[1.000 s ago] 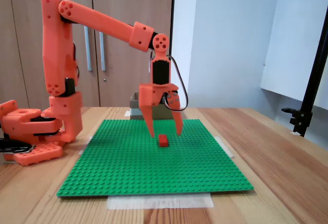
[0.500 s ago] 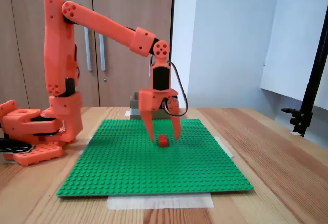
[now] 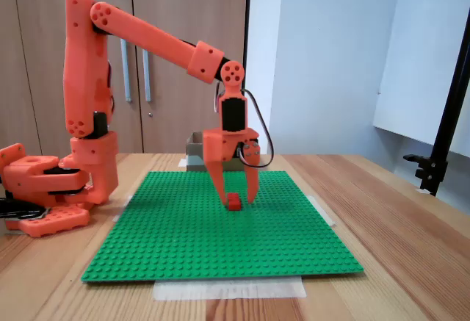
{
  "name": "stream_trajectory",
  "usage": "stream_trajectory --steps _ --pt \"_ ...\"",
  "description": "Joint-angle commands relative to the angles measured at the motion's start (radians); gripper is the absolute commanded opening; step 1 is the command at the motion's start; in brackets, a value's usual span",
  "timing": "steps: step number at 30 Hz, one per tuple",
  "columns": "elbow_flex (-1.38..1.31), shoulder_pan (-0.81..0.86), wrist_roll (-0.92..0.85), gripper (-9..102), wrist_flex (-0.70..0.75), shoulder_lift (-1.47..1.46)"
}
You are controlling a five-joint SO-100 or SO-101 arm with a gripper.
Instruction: Pick the red lego block and put it in the box.
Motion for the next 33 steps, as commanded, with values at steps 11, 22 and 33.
stream_trajectory --steps 11,22,33 --pt "0.009 -0.017 -0.006 16 -0.029 0.011" --pt "0.026 -0.021 0.025 13 -0.043 0.018" --pt "0.020 -0.041 0.041 8 -0.043 0.040"
